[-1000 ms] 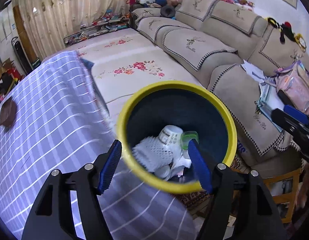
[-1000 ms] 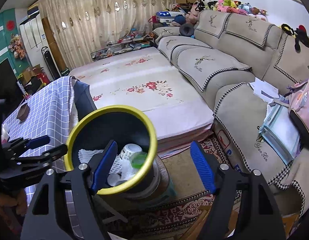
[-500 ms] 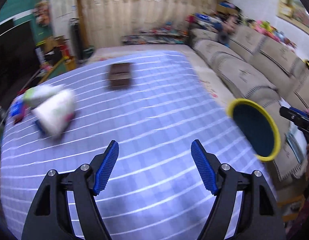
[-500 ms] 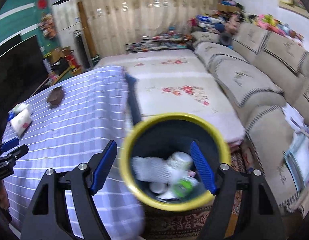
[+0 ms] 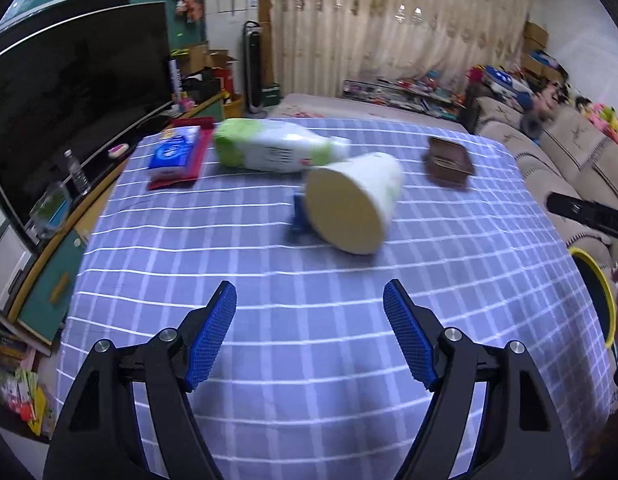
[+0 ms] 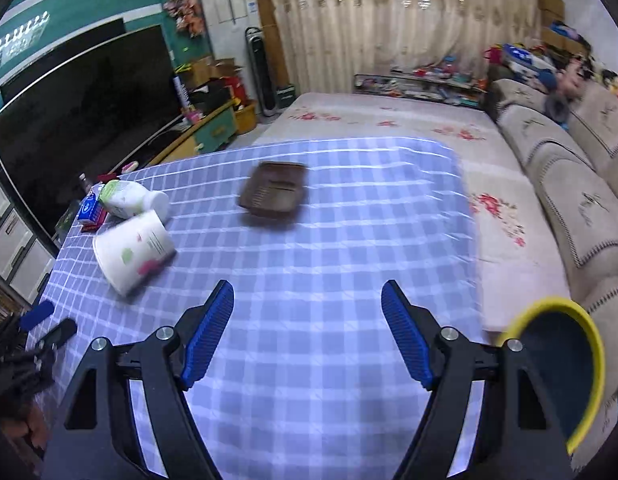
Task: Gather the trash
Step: 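Reach the right tool to the brown plastic tray and grasp it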
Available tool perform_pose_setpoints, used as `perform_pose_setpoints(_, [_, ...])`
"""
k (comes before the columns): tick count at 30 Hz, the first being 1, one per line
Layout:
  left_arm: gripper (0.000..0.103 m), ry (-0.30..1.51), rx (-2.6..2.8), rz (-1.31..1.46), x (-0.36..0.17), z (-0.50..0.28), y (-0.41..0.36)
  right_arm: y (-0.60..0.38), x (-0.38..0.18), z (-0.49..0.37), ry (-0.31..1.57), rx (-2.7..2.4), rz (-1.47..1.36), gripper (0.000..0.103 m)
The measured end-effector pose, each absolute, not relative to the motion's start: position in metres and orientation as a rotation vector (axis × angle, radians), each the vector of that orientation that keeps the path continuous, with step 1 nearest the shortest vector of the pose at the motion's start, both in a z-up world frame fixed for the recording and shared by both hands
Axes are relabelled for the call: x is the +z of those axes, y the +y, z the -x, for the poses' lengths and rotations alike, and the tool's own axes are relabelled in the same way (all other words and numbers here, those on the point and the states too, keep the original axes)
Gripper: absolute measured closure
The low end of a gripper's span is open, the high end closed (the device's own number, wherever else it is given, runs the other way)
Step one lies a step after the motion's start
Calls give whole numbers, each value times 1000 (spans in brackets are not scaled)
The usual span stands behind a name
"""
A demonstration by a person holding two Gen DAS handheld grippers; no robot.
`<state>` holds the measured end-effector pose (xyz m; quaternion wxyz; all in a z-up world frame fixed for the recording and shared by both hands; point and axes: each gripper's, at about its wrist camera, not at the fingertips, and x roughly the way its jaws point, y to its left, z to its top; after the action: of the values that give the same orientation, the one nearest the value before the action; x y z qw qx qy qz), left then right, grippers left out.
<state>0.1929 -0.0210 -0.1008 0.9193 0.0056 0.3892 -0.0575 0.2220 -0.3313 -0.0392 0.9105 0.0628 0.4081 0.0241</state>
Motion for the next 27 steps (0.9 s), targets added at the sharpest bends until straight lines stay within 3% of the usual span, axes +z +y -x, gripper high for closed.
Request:
perform_pose_setpoints(2, [27,804,-117,-4,-104,-196,-14,-317,-42,-247,847,78,-150,25])
perform_pose_setpoints(9, [27,819,-168,37,-117,-207,-8,-296,-48,-324,884,21,-164,20])
perform_pose_setpoints(25, [24,839,-201,50,-124,-203,-14,-288,-90,-391,1029,-125,-133,20])
perform_pose_setpoints(27, [24,840,-200,50,-124,-204,-14,-288,-94,-394,1036,-129,-131,24])
